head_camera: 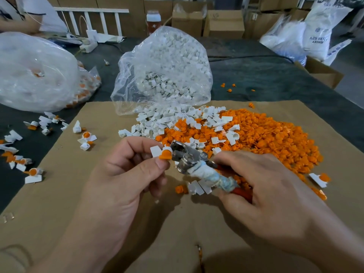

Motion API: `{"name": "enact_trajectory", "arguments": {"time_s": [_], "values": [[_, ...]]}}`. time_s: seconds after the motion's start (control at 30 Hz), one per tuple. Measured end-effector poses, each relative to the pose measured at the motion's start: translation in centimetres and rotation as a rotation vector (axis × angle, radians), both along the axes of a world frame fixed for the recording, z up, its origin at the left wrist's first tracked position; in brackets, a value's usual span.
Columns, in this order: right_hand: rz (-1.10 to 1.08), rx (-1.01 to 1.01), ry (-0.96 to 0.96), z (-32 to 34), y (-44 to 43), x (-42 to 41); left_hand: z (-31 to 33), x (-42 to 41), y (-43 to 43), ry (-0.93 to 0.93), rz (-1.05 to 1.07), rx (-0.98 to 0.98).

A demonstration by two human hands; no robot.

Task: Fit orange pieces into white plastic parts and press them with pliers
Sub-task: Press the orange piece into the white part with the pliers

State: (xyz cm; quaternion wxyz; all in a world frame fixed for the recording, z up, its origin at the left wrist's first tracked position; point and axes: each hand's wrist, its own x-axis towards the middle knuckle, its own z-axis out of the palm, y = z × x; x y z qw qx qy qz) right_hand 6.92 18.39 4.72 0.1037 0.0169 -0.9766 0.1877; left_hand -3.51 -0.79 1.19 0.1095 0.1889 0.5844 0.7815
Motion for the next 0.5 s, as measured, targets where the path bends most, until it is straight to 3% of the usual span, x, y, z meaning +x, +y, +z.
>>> {"name": "enact_trajectory", "arguments": {"time_s": [0.5], "values": [[0.022,0.032,-0.016,0.02,0.00,0.02,0.39,0.11,0.13,0.110,0.045,-0.059]]}}
